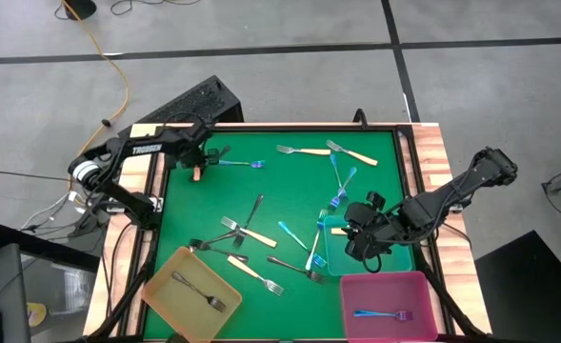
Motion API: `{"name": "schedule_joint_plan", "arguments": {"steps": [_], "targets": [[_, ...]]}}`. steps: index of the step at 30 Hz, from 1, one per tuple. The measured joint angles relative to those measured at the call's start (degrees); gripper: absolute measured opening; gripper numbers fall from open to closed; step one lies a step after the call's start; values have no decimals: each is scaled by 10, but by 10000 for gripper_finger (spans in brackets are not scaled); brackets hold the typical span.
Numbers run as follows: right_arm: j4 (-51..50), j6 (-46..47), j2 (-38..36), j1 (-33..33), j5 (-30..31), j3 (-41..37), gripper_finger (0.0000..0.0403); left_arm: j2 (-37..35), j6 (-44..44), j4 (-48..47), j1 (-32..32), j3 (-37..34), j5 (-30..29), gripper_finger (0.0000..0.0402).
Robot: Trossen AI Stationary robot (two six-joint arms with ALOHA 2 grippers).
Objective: Sort silverware by color (type)
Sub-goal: Put the yellow fork into the green bin
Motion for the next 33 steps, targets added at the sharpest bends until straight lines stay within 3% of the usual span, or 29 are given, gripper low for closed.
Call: {"name": "schedule_joint_plan", "arguments": {"steps": [12, 15, 21, 23, 26, 33], "targets": [[31, -10, 0, 0, 66, 0, 205, -204, -8, 31, -17, 0, 51, 36], [84, -50, 0, -11, 98, 0, 205, -266, -19, 84, -35, 1, 83, 36], [209, -199, 0, -92, 83, 0, 196, -353, -35, 254, -103, 1, 123, 36], [264, -261, 0, -130, 53, 0, 191, -366, -23, 316, -131, 1, 141, 36], [355, -335, -1, -191, -49, 0, 185, -370, -8, 389, -175, 2, 155, 36], [539, -374, -1, -309, -253, 0, 184, -347, 28, 474, -271, 2, 143, 36]]}}
